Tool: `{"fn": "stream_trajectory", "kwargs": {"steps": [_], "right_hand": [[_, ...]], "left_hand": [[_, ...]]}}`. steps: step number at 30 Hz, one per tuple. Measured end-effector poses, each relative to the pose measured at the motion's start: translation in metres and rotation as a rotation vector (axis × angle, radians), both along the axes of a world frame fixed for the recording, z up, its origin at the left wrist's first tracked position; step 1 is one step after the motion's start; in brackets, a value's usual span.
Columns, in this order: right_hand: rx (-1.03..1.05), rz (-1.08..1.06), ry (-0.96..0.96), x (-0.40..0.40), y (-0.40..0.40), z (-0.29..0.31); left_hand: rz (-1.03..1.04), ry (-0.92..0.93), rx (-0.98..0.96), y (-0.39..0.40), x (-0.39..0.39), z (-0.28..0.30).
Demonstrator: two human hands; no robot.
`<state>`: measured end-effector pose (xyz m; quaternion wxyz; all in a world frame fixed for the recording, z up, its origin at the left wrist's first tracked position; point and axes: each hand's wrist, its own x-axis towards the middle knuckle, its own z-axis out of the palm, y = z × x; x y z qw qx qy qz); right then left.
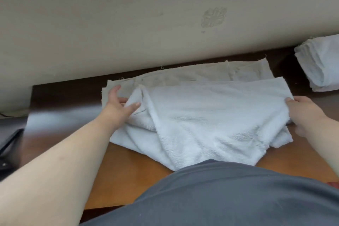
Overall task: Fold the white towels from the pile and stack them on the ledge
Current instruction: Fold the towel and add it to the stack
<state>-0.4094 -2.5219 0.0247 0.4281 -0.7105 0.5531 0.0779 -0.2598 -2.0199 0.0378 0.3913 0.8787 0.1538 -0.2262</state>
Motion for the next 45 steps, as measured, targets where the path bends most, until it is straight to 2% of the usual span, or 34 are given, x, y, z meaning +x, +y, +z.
{"fn": "stream_trajectory", "kwargs": {"steps": [2,3,6,8,10,13,15,18,20,22,24,27,29,32,34,36,39,41,45], "right_hand": [[0.098,-0.075,-0.035,0.001,0.003,-0.001],[0.133,-0.113,-0.048,0.000,0.004,-0.002],[0.320,-0.251,-0.184,-0.004,0.012,0.002],[0.434,-0.161,-0.220,-0.008,0.016,0.006],[0.421,-0.059,-0.204,-0.014,0.014,0.008],[0.325,-0.088,-0.256,-0.020,0.015,0.013],[0.311,-0.103,-0.281,-0.024,0.019,0.016],[0.385,-0.094,-0.231,-0.029,0.024,0.018],[0.426,-0.088,-0.229,-0.029,0.028,0.022],[0.428,-0.138,-0.318,-0.027,0.033,0.030],[0.466,-0.211,-0.404,-0.026,0.041,0.043],[0.589,-0.279,-0.479,-0.031,0.052,0.063],[0.623,-0.202,-0.453,-0.039,0.058,0.074],[0.635,0.009,-0.282,-0.055,0.071,0.082],[0.536,0.191,-0.127,-0.066,0.079,0.081],[0.434,0.289,-0.074,-0.074,0.086,0.075],[0.322,0.252,-0.164,-0.078,0.098,0.068],[0.241,0.147,-0.257,-0.077,0.105,0.069],[0.319,-0.071,-0.422,-0.072,0.113,0.085]], "left_hand": [[-0.279,0.056,0.136,0.010,-0.014,-0.010],[-0.325,0.039,0.191,0.015,-0.017,-0.018],[-0.194,-0.030,0.183,0.020,-0.011,-0.029],[-0.075,-0.012,0.131,0.019,-0.006,-0.029],[0.117,-0.011,0.024,0.018,-0.002,-0.023],[0.356,0.008,-0.223,0.012,0.008,-0.015],[0.268,0.090,-0.328,0.007,0.011,-0.008],[0.012,0.179,-0.298,0.002,0.006,-0.009],[0.109,0.201,-0.236,-0.004,0.007,-0.012],[0.252,0.282,-0.234,-0.012,0.010,-0.006],[0.253,0.348,-0.244,-0.017,0.014,-0.002],[0.251,0.287,-0.330,-0.020,0.016,0.003],[0.223,0.202,-0.389,-0.020,0.011,0.012],[0.093,0.052,-0.337,-0.012,-0.006,0.031],[-0.023,0.016,-0.291,-0.004,-0.018,0.040],[-0.099,0.022,-0.273,0.003,-0.031,0.047],[-0.180,0.019,-0.321,0.013,-0.048,0.056],[-0.206,0.005,-0.349,0.018,-0.056,0.063],[-0.110,-0.109,-0.393,0.026,-0.056,0.086]]}}
